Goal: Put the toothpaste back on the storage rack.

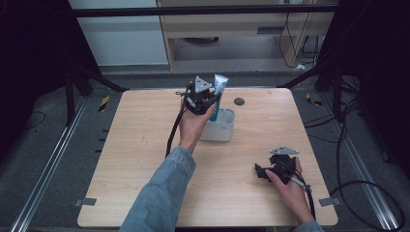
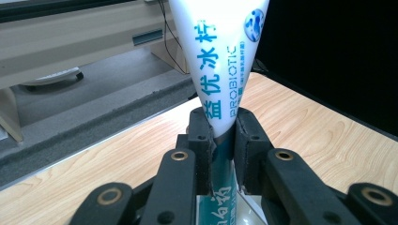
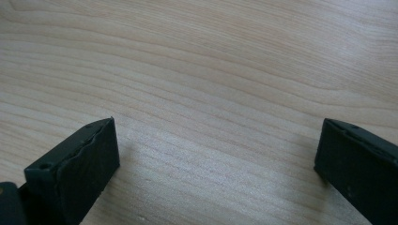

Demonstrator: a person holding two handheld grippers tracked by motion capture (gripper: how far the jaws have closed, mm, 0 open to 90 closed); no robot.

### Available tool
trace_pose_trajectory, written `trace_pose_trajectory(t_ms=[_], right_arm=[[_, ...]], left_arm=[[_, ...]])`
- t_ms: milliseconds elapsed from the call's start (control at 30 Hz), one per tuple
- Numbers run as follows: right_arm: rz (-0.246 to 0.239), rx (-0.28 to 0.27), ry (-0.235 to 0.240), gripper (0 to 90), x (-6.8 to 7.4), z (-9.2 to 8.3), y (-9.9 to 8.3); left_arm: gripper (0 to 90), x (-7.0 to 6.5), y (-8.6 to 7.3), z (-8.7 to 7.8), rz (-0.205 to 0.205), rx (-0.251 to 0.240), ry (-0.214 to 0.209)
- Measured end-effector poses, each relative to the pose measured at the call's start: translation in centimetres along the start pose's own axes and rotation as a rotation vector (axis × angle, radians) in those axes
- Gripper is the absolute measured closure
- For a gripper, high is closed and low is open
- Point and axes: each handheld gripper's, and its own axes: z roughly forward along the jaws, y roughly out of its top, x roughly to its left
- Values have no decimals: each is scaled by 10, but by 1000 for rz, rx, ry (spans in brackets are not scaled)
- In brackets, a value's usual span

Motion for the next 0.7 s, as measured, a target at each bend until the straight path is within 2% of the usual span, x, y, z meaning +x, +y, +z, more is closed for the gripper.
trace_pose_trajectory(t_ms=[200, 267, 333, 467, 700], right_arm=[[0, 0, 1, 4, 0, 0, 0], [-1, 0, 0, 4, 0, 0, 0], [0, 0, 1, 4, 0, 0, 0], [1, 0, 1, 4, 0, 0, 0], [0, 0, 0, 4, 0, 0, 0]], left_arm=[[785, -2, -1, 2, 5, 1, -3], [785, -2, -2, 2, 28, 13, 2], [785, -3, -3, 2, 33, 20, 3], [785, -2, -9, 4, 11, 19, -2], [785, -2, -16, 8, 10, 36, -7]])
